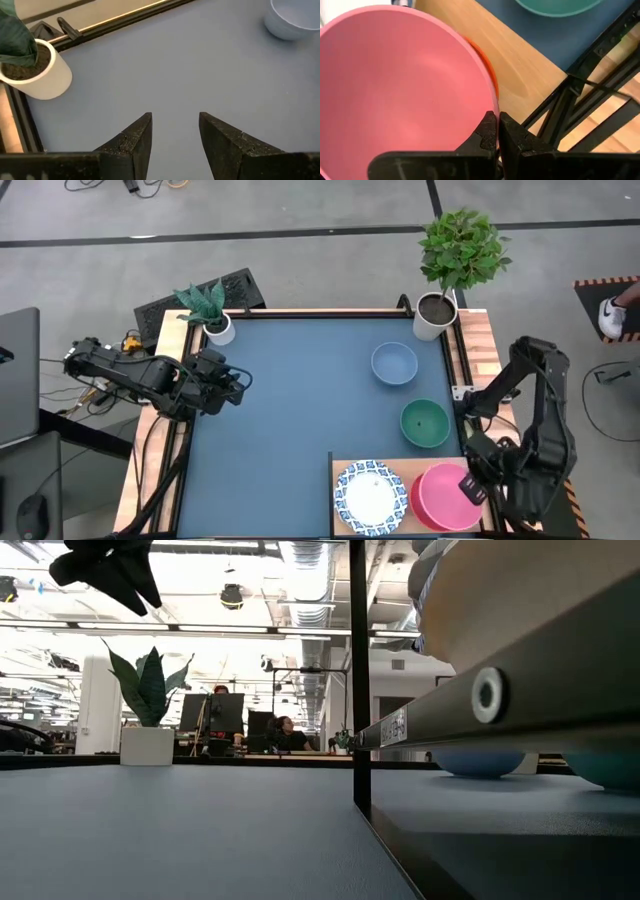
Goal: Place and stack bowls onto a shelf
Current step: Stack the pink bowl on the orange bowl on the shelf, then stack the blue bowl on the pink bowl on the shelf
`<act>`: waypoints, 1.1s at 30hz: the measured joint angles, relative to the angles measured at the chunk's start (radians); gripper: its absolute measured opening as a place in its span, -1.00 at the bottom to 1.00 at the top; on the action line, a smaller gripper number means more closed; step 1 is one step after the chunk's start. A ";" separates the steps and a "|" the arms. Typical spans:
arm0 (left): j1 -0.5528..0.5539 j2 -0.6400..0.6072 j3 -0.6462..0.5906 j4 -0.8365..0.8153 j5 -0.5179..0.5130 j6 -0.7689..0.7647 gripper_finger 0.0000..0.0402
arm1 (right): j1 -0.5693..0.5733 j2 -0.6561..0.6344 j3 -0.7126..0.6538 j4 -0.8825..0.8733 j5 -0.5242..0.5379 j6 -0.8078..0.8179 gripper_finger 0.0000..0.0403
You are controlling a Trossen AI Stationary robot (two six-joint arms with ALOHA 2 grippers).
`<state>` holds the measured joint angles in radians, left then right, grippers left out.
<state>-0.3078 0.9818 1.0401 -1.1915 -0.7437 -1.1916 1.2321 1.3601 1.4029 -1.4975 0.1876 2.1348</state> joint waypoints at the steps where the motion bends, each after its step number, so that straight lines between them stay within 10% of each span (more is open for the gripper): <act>1: 0.005 0.000 0.000 0.000 0.000 0.000 -0.27 | 0.008 0.011 0.000 0.000 0.004 0.016 -0.88; 17: 0.041 0.000 0.000 0.001 0.006 0.009 -0.27 | 0.016 0.155 0.000 -0.016 0.031 0.048 -0.88; 33: 0.041 0.000 0.000 0.001 0.031 0.005 -0.27 | 0.016 0.153 0.000 -0.017 0.032 0.014 -0.34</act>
<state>-0.2665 0.9821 1.0401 -1.1904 -0.7122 -1.1862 1.2480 1.5134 1.4025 -1.5148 0.2198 2.1493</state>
